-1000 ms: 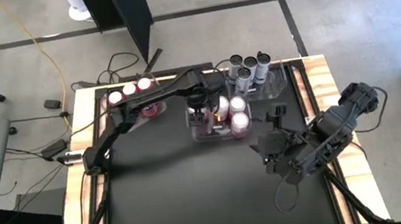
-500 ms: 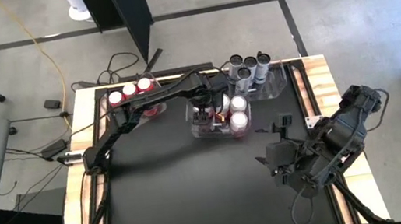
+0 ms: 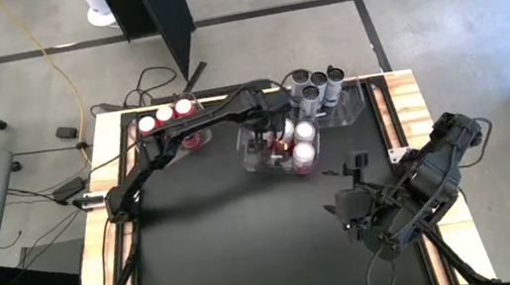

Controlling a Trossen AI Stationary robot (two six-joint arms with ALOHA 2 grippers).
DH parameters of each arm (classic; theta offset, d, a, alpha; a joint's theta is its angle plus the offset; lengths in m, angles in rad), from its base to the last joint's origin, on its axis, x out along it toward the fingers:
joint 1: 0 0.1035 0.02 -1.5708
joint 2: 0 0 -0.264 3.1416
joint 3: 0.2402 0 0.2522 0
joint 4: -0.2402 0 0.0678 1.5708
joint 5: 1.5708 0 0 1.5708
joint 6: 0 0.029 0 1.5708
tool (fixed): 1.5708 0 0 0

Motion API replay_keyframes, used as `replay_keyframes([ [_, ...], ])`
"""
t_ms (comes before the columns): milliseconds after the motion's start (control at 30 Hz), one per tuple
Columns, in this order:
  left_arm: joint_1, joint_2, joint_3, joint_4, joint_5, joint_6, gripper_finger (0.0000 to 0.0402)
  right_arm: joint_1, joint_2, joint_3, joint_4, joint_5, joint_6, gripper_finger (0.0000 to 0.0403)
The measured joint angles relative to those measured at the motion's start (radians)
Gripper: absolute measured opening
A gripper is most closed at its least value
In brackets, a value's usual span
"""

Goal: Sort soda cans
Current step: Adjust the pink-white soda can, then move the bottom transparent bin between the top transparent bins

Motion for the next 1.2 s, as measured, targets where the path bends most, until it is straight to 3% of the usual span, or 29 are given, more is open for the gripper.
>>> replay_keyframes([
  [367, -0.001, -0.005, 0.000, 0.001, -0.040, 0.007, 0.0364, 0.000, 0.000, 0.000, -0.002, 0.000, 0.008, 0.0370],
  [667, -0.002, -0.081, 0.000, -0.041, -0.037, -0.015, 0.0365, 0.000, 0.000, 0.000, -0.003, 0.000, 0.028, 0.0370],
  [767, -0.002, -0.121, -0.001, -0.052, -0.010, -0.042, 0.0365, 0.000, 0.000, -0.002, -0.002, 0.000, 0.056, 0.0370],
  [867, -0.001, -0.174, -0.001, -0.039, 0.081, -0.072, 0.0361, 0.000, -0.001, -0.039, -0.003, 0.001, 0.089, 0.0370],
  [1067, 0.000, -0.303, -0.002, 0.040, 0.258, -0.062, 0.0298, 0.000, -0.003, -0.172, -0.004, 0.001, 0.200, 0.0364],
  [1200, -0.002, -0.373, -0.002, 0.073, 0.323, -0.061, 0.0199, 0.000, -0.003, -0.251, -0.004, 0.004, 0.286, 0.0344],
])
